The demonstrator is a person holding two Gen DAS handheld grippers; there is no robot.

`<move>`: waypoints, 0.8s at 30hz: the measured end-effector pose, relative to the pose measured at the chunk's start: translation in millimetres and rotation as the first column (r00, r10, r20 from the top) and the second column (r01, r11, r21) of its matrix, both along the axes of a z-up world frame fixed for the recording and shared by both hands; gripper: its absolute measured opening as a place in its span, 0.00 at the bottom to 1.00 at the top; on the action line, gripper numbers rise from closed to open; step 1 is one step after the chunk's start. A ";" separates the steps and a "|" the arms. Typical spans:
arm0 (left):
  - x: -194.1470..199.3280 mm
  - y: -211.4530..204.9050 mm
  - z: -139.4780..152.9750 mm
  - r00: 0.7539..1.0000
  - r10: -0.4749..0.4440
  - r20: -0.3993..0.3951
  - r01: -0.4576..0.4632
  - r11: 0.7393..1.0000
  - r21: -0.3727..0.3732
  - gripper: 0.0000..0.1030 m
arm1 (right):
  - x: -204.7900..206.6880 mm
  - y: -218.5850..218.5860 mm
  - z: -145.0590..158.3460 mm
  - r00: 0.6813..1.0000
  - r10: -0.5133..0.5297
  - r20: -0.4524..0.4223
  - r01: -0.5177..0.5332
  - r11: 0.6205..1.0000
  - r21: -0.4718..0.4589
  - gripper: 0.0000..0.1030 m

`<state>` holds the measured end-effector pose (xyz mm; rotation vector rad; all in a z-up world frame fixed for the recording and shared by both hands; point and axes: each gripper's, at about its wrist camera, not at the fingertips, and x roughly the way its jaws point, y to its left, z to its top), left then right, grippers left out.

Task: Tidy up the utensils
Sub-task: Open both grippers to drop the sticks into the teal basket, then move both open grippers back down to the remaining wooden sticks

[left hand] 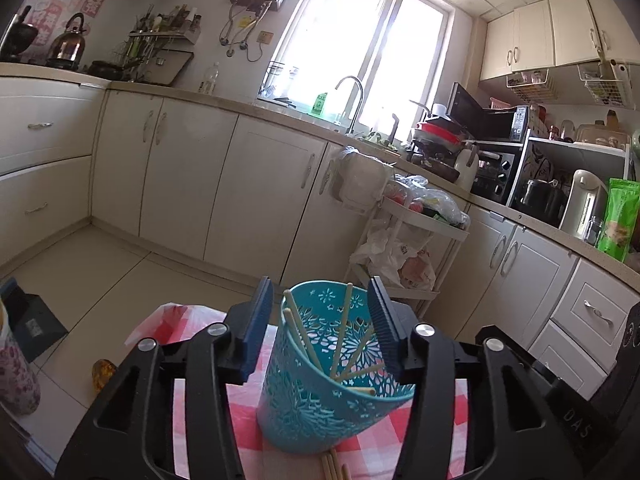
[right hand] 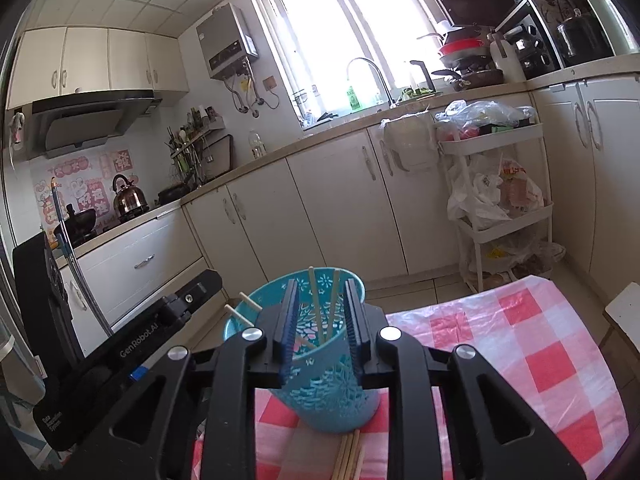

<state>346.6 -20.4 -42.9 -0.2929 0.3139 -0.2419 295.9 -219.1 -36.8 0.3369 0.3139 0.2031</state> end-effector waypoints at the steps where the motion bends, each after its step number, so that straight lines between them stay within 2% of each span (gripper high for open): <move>1: -5.7 0.1 -0.1 1.000 0.001 -0.008 -0.001 1.000 0.011 0.50 | -6.6 -0.2 -1.8 1.000 0.001 -0.009 -0.001 1.000 0.002 0.26; 7: -32.0 -1.0 -2.1 0.999 0.019 -0.048 -0.016 0.997 0.073 0.59 | -27.8 -2.7 -17.1 0.997 0.001 -0.077 0.000 1.000 0.018 0.30; 14: -48.0 2.1 -11.2 0.994 0.021 -0.109 -0.009 0.994 0.108 0.67 | -38.0 5.3 -51.4 0.977 0.015 -0.213 -0.014 1.000 0.006 0.33; 19: -50.8 7.9 -29.9 0.981 0.023 -0.191 0.003 0.991 0.136 0.71 | -31.1 15.1 -82.1 0.929 0.010 -0.371 -0.045 0.995 -0.084 0.33; 24: -51.8 17.4 -66.7 0.950 0.036 -0.310 0.016 0.986 0.165 0.73 | -23.7 18.7 -107.2 0.876 -0.001 -0.482 -0.077 0.987 -0.143 0.33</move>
